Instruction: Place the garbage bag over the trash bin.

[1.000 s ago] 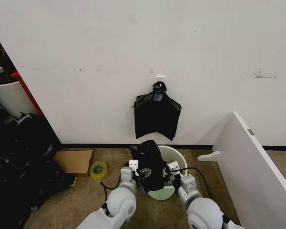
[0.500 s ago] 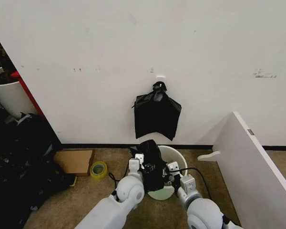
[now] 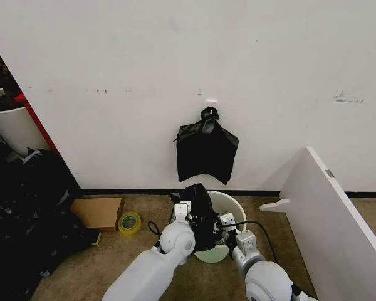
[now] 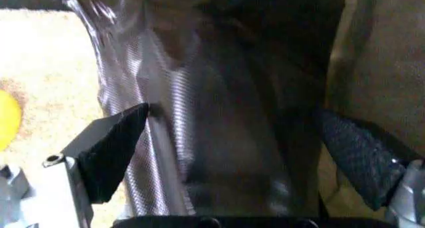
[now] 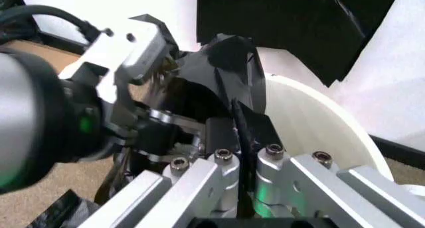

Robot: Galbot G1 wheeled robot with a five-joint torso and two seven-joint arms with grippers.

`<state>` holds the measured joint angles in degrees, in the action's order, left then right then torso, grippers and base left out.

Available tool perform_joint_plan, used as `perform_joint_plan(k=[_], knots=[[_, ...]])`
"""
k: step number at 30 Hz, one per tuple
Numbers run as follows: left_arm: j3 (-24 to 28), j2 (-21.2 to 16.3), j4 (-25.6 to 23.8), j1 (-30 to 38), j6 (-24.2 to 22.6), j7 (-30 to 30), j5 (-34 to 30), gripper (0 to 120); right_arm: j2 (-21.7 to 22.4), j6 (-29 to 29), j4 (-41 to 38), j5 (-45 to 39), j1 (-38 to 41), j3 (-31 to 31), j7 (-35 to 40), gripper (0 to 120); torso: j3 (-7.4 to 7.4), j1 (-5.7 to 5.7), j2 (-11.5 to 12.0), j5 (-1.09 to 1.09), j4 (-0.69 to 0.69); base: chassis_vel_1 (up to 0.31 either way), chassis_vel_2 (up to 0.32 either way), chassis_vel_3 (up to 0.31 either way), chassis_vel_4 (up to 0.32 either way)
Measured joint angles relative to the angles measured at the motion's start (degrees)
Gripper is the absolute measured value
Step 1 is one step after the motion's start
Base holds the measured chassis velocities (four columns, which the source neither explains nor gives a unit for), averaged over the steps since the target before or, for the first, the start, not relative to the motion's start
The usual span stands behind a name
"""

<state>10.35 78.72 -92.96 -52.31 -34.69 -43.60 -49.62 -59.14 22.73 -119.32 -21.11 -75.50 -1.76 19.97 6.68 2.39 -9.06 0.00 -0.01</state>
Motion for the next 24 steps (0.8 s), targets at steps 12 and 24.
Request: perform_joint_plan(k=[12, 24], knots=[[0.6, 0.7, 2.6, 2.1, -2.6, -3.0, -3.4, 94, -0.1, 0.0, 0.0, 0.3, -0.4, 0.1, 0.4, 0, 0.00, 0.00, 0.0, 0.00, 0.00, 0.000, 0.000, 0.000, 0.000], [1.6, 1.1, 4.3, 3.8, -4.1, -5.1, -5.0, 61, -0.5, -0.1, 0.2, 0.3, -0.2, 0.0, 0.9, 0, 0.00, 0.00, 0.0, 0.00, 0.00, 0.000, 0.000, 0.000, 0.000]])
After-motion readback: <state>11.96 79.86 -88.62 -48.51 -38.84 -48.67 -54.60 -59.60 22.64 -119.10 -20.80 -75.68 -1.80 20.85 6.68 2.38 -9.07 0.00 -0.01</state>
